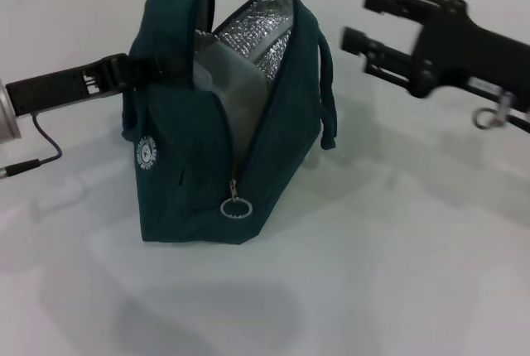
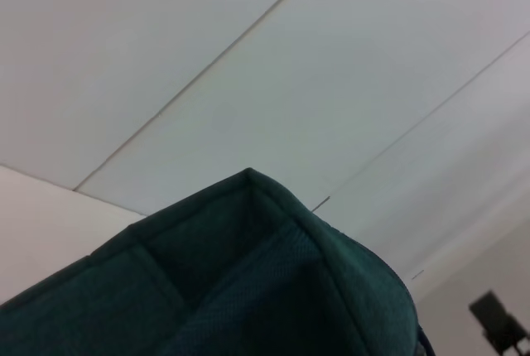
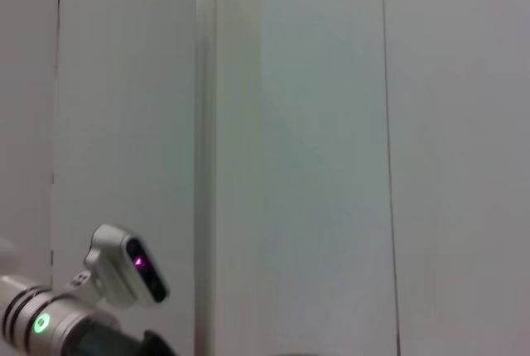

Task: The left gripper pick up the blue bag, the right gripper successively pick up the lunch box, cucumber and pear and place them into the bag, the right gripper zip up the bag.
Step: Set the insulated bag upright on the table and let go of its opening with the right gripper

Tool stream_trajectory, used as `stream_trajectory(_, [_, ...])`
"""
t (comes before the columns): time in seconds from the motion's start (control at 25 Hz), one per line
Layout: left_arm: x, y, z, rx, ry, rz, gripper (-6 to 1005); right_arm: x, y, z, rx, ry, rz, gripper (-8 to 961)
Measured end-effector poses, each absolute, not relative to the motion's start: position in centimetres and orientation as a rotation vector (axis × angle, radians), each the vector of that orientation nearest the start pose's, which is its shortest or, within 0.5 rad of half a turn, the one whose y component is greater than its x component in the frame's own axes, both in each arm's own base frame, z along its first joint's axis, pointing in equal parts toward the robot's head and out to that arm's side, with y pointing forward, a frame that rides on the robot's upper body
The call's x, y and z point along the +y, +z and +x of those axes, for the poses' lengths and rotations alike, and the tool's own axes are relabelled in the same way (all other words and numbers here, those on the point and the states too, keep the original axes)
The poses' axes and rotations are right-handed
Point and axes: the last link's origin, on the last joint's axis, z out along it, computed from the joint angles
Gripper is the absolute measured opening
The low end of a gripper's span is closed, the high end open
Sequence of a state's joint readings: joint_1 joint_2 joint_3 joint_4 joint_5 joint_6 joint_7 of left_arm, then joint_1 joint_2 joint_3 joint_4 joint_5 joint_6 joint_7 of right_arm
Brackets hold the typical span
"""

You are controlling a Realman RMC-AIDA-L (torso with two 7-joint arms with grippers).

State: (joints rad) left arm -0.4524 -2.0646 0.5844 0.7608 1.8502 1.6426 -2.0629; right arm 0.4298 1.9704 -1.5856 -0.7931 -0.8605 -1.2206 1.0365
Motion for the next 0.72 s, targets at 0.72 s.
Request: stream_trajectory(0.72, [32.7, 4.8, -26.4, -1.427, -1.111, -2.355, 33, 32.8, -4.1, 21.0, 0.235, 0.949, -2.669, 563])
